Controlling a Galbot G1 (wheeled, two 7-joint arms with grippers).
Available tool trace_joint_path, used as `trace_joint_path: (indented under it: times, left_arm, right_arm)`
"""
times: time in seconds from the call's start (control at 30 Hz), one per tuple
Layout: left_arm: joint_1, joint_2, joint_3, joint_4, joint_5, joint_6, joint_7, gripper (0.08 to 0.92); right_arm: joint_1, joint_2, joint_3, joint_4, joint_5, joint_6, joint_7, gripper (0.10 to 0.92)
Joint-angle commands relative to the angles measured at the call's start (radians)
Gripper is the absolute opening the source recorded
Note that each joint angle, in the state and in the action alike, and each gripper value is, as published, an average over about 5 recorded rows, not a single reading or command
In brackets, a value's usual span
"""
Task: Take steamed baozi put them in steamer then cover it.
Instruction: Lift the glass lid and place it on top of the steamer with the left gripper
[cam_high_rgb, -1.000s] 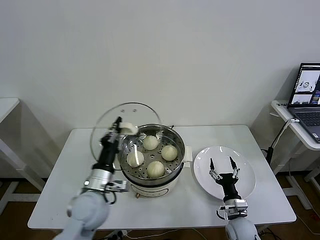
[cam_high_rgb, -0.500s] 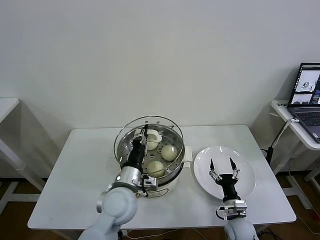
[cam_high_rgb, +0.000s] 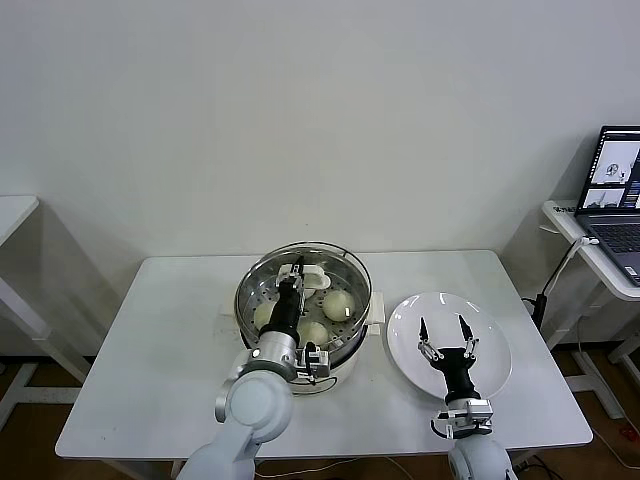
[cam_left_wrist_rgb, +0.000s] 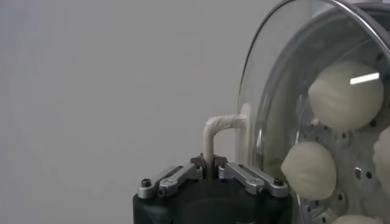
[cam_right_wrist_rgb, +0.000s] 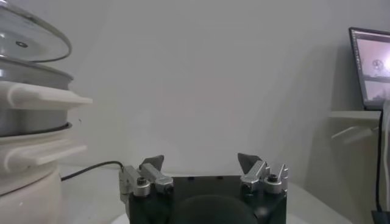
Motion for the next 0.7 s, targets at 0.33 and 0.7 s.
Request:
trace_joint_path:
  times: [0.33,0.7]
  left_arm:
    - [-0.005,-0.024,0.004,0.047,0.082,-0.004,0.001,0.186]
    - [-0.004,-0.028,-0.001,0.053,0.090,-0.008,0.007,0.186]
  right_arm:
    - [0.005,0.002,-0.003,-0.007,-0.001,0.001,-0.002,0.823]
    - [0.013,0.001,-0.005,-0.009,-0.001,0.000,-0.002,0.823]
